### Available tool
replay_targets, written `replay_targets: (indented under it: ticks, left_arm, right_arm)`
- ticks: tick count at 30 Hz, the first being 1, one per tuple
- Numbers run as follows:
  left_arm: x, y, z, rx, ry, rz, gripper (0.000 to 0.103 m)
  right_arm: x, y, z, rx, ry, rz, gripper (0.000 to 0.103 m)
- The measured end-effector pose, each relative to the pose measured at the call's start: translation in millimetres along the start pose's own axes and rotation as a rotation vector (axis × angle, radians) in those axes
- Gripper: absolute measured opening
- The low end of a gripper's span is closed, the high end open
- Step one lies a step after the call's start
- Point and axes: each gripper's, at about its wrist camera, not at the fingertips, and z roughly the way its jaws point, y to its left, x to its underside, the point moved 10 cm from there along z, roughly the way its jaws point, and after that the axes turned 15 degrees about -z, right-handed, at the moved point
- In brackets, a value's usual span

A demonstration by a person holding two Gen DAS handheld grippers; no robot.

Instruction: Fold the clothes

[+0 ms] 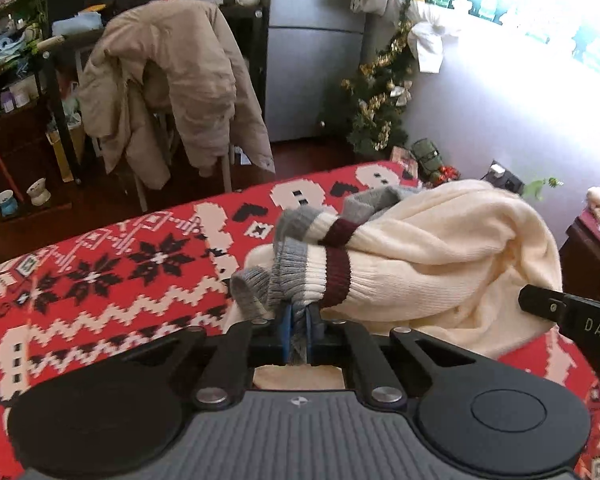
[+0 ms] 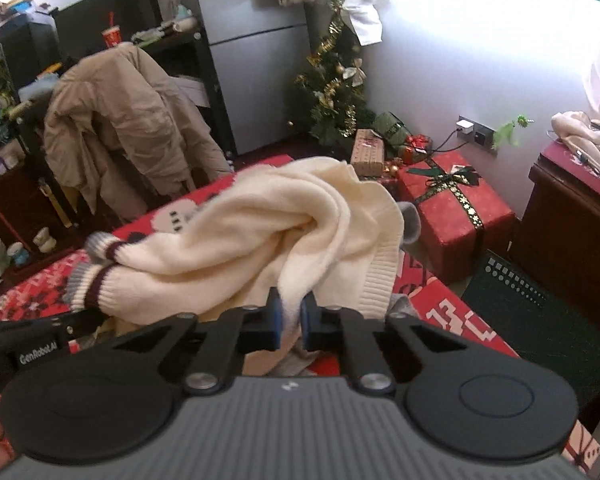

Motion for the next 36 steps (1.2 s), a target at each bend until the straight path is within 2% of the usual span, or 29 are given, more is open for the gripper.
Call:
replay_targets:
  ticks: [6,10,16,21,24,29,32,36]
  left_arm:
    - [2.4,18.3,-62.0,-0.016,-0.048,-0.037,0.004]
    - [16.4,36.3,-106.8,-0.023,-0.069,-0.077,0.004]
    - [53.7,61.3,-157.6,-0.047,-0.066,-0.132,0.004]
    - [87.9,90.9,-195.8,-0.048,-0.051,-0.237,0.004]
    - [104.1,99.8,-201.8,-0.069,-0.037,-0.257,0.004]
    - [131.2,114.5,-211.9,-0.104,-0.012,-0.291,0.005]
    - [141.1,115.4,-216.2,-0.101,-0.001,-0.300,0.007]
    - [147.7,103.4,-221.4,-0.059,0.006,-0.278,0.010]
  right_arm:
    - [-7.9,20.4,-67.4,-0.057,-0.039,-0.009,0.009]
    - [-4.2,42.7,-114.1,-0.113,-0.054,-0.021,0.009]
    - [24.8,86.3,-180.9,-0.189,-0.047,-0.063,0.009]
    - [63.8,129.4,-233.2,-0.277,-0.018,-0.108,0.008]
    - [89.4,153.2,-254.2,-0.339,0.015,-0.127,0.008]
    - [131.2,177.8,-260.3,-0.355,0.076,-0.172,0.009]
    - [143.6,181.5,-265.1,-0.339,0.088,-0.212,0.017]
    - [140.8,170.2,-273.2,-0.361,0.088,-0.191,0.026]
